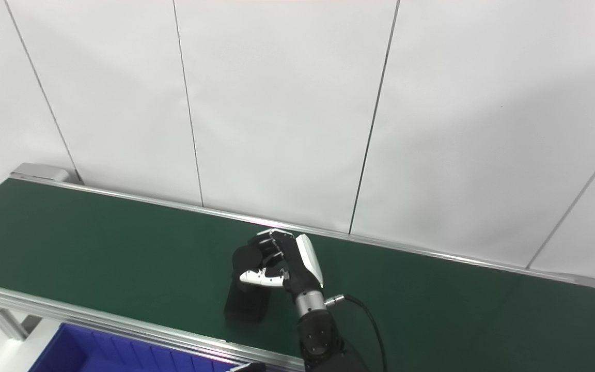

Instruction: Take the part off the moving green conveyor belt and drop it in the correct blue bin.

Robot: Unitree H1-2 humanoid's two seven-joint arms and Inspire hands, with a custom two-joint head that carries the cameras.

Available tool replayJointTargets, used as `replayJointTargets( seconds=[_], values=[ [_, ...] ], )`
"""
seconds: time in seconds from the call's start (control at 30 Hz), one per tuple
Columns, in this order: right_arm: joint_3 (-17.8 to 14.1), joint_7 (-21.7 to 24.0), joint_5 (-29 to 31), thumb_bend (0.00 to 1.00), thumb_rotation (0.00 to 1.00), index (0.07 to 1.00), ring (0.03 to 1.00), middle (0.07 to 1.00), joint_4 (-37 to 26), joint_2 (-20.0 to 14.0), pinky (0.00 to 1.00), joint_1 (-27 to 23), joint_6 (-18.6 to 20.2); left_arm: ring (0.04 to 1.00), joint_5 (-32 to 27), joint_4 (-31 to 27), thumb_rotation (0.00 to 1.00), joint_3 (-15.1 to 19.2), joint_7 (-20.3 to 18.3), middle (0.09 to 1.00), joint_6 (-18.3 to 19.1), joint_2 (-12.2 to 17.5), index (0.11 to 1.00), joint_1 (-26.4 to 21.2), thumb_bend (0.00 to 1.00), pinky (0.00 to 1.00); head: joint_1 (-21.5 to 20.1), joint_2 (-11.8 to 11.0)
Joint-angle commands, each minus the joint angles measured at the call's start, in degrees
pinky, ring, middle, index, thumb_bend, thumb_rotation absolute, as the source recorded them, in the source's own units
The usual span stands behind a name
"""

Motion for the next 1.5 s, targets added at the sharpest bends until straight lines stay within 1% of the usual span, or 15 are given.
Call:
replayJointTargets(
  seconds=[0.0,0.57,0.67,0.8,0.9,1.0,1.13,1.2,1.3,1.37,1.47],
  values=[
    [-0.2,-1.7,0.0,0.50,0.00,0.495,0.454,0.517,-1.3,1.0,0.38,-3.0,-3.7,0.700,0.2,-1.6,0.44,-0.2,0.0,0.745,-2.6,-0.3,0.792,0.1,0.84,0.62,-0.1,0.2],
    [-0.2,-1.8,1.1,0.50,0.00,0.501,0.455,0.504,-2.5,0.9,0.38,-2.5,-4.4,0.701,-0.1,-2.3,0.46,0.0,-0.1,0.745,-2.5,0.3,0.795,0.5,0.86,0.63,-1.2,0.8],
    [-0.1,-1.8,1.6,0.50,0.00,0.501,0.459,0.508,-3.9,0.7,0.38,-1.9,-4.4,0.703,-0.7,-2.2,0.46,-0.1,-0.3,0.748,-2.5,0.4,0.800,0.5,0.86,0.63,-1.5,0.8],
    [-0.4,-1.0,1.8,0.50,0.00,0.506,0.451,0.505,-9.6,0.1,0.37,0.5,-4.1,0.707,-1.1,-1.9,0.45,0.0,-0.5,0.752,-2.5,0.4,0.800,0.3,0.85,0.64,-1.8,0.7],
    [-1.1,-0.2,2.3,0.50,0.00,0.509,0.450,0.509,-15.0,-0.4,0.36,2.7,-3.1,0.704,-1.1,-1.6,0.46,0.3,-0.5,0.752,-2.6,0.4,0.800,-0.1,0.85,0.63,-2.3,0.6],
    [-1.7,0.3,2.2,0.50,0.00,0.506,0.448,0.504,-20.1,-0.8,0.36,4.5,-1.3,0.702,-1.3,-1.4,0.45,0.4,-0.6,0.753,-2.5,0.5,0.799,-0.2,0.85,0.63,-2.7,0.6],
    [-3.0,1.7,2.7,0.50,0.00,0.513,0.438,0.507,-29.9,-1.8,0.35,7.7,2.2,0.705,-2.3,-1.1,0.45,0.5,-1.0,0.755,-2.5,0.6,0.802,-0.4,0.85,0.64,-3.5,0.5],
    [-3.7,3.5,4.0,0.50,0.00,0.510,0.439,0.512,-34.6,-2.1,0.35,9.1,4.3,0.708,-2.7,-1.0,0.45,0.5,-1.2,0.756,-2.4,0.7,0.802,-0.5,0.85,0.65,-3.8,0.5],
    [-4.4,5.1,3.9,0.50,0.00,0.508,0.442,0.517,-42.3,-3.2,0.35,11.1,8.1,0.715,-3.1,-1.0,0.46,0.4,-1.5,0.764,-2.2,1.1,0.804,-0.6,0.86,0.65,-4.5,0.6],
    [-5.0,6.1,4.0,0.50,0.00,0.512,0.442,0.520,-47.1,-3.9,0.34,12.4,10.6,0.716,-3.6,-0.8,0.45,0.4,-1.8,0.766,-2.4,1.3,0.807,-0.7,0.85,0.66,-5.0,0.6],
    [-5.6,7.5,3.8,0.50,0.00,0.520,0.441,0.520,-53.3,-5.3,0.34,14.0,13.2,0.720,-3.8,-0.8,0.45,0.5,-1.7,0.764,-2.3,1.3,0.805,-0.7,0.85,0.66,-5.9,0.7]
  ],
)
